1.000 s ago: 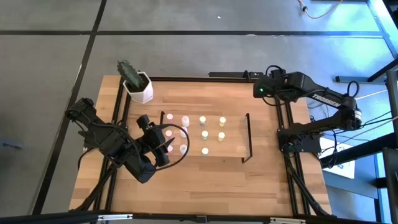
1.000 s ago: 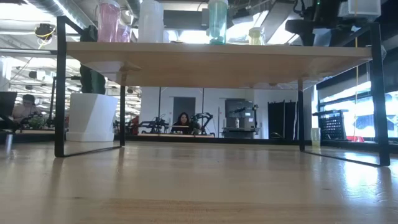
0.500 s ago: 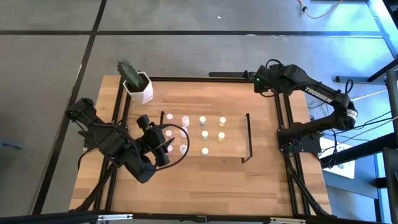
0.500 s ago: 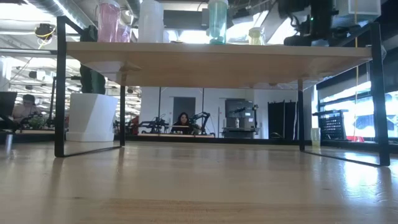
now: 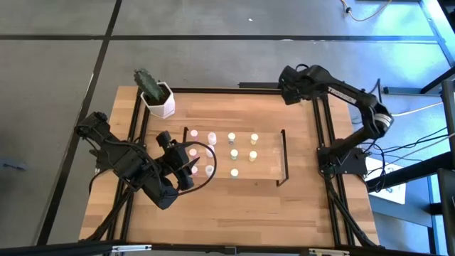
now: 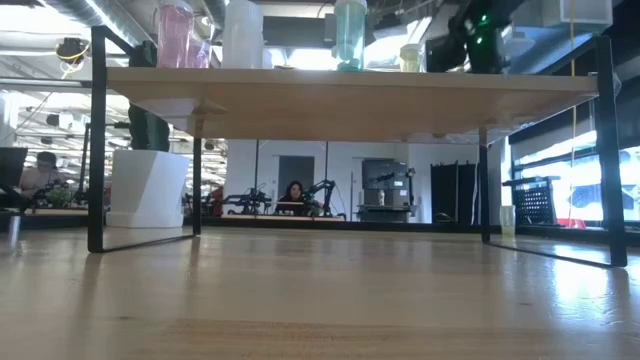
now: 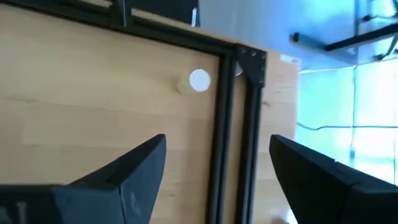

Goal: Pick and place medicine bottles onto shelf by color
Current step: Put the yellow pill bottle on the shelf aligned with the other yellow pill bottles

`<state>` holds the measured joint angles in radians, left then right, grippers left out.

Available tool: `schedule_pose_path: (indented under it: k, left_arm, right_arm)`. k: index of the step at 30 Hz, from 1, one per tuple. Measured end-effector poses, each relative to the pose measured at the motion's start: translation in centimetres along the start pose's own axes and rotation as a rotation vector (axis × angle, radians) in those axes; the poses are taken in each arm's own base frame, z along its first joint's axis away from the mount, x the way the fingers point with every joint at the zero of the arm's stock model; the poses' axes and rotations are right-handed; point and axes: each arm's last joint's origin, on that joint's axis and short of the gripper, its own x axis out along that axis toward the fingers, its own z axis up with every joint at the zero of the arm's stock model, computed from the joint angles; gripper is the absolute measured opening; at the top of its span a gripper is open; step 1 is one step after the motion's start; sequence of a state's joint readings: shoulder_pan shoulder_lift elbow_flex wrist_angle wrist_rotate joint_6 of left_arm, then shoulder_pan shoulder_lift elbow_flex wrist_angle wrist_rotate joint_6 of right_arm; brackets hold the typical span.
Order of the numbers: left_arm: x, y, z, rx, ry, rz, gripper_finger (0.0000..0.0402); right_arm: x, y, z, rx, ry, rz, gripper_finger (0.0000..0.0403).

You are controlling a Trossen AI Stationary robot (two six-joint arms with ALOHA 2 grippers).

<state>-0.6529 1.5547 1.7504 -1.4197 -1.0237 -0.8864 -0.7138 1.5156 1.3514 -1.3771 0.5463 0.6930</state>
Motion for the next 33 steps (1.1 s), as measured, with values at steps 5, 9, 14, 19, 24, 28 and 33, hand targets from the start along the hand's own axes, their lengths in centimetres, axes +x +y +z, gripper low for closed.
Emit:
schedule_pose_path:
  k: [5,9,14,19,24,28,33]
  left_arm:
    - [0.0,0.0,0.0,0.000,0.000,0.000,0.0224]
    - [0.0,0.0,0.0,0.000,0.000,0.000,0.0224]
    - [0.0,0.0,0.0,0.000,0.000,0.000,0.0224]
    - [0.0,0.0,0.0,0.000,0.000,0.000,0.0224]
    - [0.0,0.0,0.0,0.000,0.000,0.000,0.0224]
    - [0.0,0.0,0.0,0.000,0.000,0.000,0.0224]
    - [0.0,0.0,0.0,0.000,0.000,0.000,0.0224]
  right_arm:
    - [2.4,0.0,1.5,-0.006,0.087,0.020,0.0287]
    - [4.2,-0.3,2.4,0.033,0.166,0.036,0.0287]
    - [6.1,-0.5,3.2,0.022,0.230,0.037,0.0287]
    - [7.9,0.0,4.1,-0.010,0.241,0.058,0.0287]
    - [9.6,0.6,4.4,-0.098,0.271,0.052,0.0287]
    - [11.1,0.7,4.7,-0.106,0.315,0.033,0.0287]
    - [13.1,0.5,4.9,-0.139,0.373,0.016,0.0287]
